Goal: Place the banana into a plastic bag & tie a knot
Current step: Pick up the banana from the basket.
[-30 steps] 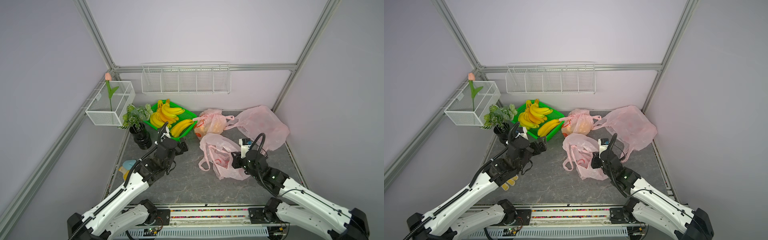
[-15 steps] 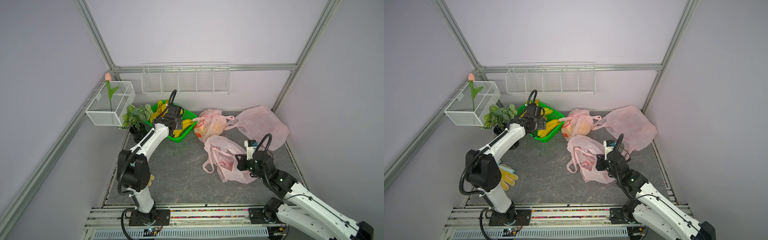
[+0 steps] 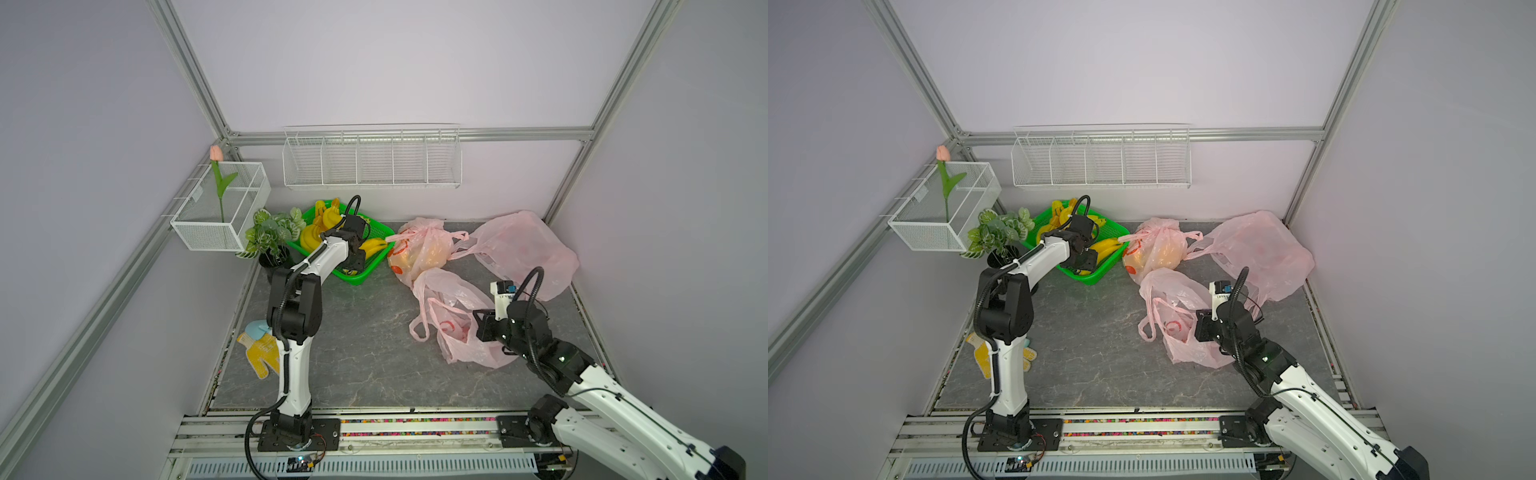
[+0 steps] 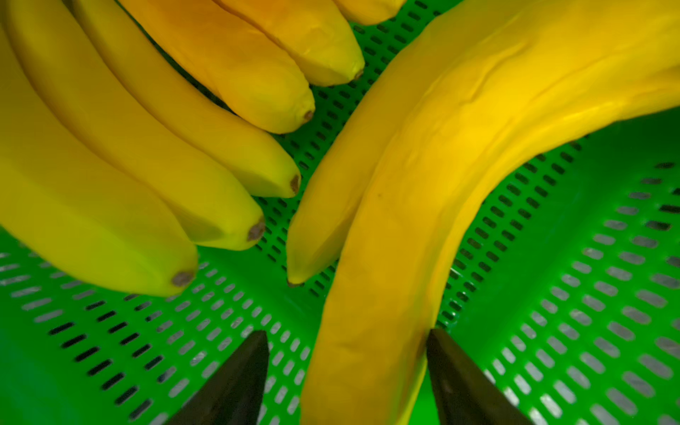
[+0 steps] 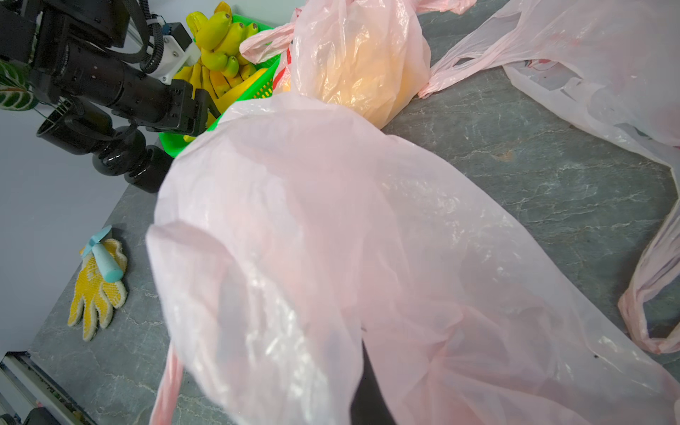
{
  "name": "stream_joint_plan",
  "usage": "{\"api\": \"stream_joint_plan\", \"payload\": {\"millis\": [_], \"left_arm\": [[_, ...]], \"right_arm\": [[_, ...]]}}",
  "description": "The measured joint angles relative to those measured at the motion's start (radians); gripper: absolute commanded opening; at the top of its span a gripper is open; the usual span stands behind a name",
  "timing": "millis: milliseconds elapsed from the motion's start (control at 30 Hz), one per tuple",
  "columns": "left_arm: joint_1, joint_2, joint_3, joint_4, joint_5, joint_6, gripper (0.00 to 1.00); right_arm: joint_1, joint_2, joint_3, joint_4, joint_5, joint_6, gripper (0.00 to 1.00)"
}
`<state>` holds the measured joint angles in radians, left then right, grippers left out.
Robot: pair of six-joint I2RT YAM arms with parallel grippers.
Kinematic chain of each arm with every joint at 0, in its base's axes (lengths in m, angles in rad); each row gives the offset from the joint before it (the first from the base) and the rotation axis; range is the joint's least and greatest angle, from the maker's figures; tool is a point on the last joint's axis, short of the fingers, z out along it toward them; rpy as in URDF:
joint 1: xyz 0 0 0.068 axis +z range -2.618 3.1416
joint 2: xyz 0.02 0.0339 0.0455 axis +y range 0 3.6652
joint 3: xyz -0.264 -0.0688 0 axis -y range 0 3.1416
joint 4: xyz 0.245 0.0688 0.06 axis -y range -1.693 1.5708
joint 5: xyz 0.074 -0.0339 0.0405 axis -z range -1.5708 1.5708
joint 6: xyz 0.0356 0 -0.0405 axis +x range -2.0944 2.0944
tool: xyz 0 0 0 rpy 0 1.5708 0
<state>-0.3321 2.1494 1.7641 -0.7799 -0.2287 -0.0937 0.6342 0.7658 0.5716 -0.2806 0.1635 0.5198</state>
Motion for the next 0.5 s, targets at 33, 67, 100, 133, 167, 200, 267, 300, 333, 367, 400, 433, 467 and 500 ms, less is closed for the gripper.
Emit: {"api": "stream_joint_plan", "payload": {"millis": [33, 67, 100, 133, 167, 200, 267, 300, 333, 367, 400, 433, 467, 500], "left_arm": [[0.0, 0.002, 0.0, 0.0, 0.015, 0.0, 0.58], [0.0, 0.003, 0.0, 0.001, 0.032, -0.001, 0.54], [0.0, 0.004, 0.0, 0.002, 0.048, -0.001, 0.51], [0.0, 0.004, 0.0, 0.004, 0.066, -0.004, 0.48], [0.0, 0.004, 0.0, 0.005, 0.086, -0.006, 0.45], [-0.001, 0.004, 0.0, 0.006, 0.1, -0.007, 0.42], [-0.003, 0.004, 0.0, 0.014, 0.125, -0.019, 0.37], [-0.006, 0.004, 0.0, 0.019, 0.133, -0.027, 0.35], [-0.01, 0.004, 0.0, 0.023, 0.137, -0.031, 0.33], [-0.017, 0.004, 0.0, 0.027, 0.14, -0.037, 0.32], [-0.024, 0.004, 0.0, 0.031, 0.142, -0.046, 0.3], [-0.034, 0.004, 0.0, 0.034, 0.14, -0.056, 0.28], [-0.043, 0.003, 0.0, 0.038, 0.14, -0.067, 0.27], [-0.055, 0.003, 0.0, 0.041, 0.14, -0.084, 0.26]], "right_arm": [[0.0, 0.0, -0.003, 0.0, -0.001, 0.0, 0.08], [-0.002, 0.0, -0.005, 0.0, -0.004, 0.0, 0.08], [-0.004, 0.0, -0.006, 0.0, -0.004, 0.0, 0.08], [-0.005, 0.0, -0.007, 0.0, -0.004, 0.0, 0.08], [-0.006, 0.0, -0.007, 0.0, -0.004, 0.0, 0.08], [-0.006, 0.0, -0.007, 0.0, -0.004, 0.0, 0.08], [-0.008, -0.002, -0.007, 0.0, -0.004, -0.001, 0.08], [-0.011, -0.003, -0.007, 0.0, -0.004, -0.001, 0.08], [-0.013, -0.004, -0.007, 0.0, -0.003, -0.001, 0.08], [-0.015, -0.006, -0.007, -0.001, -0.003, -0.001, 0.08], [-0.016, -0.006, -0.007, -0.001, -0.003, -0.001, 0.08], [-0.018, -0.006, -0.007, -0.001, -0.003, -0.001, 0.08], [-0.018, -0.006, -0.007, -0.001, -0.003, -0.002, 0.08], [-0.018, -0.006, -0.007, -0.001, -0.003, -0.002, 0.08]]}}
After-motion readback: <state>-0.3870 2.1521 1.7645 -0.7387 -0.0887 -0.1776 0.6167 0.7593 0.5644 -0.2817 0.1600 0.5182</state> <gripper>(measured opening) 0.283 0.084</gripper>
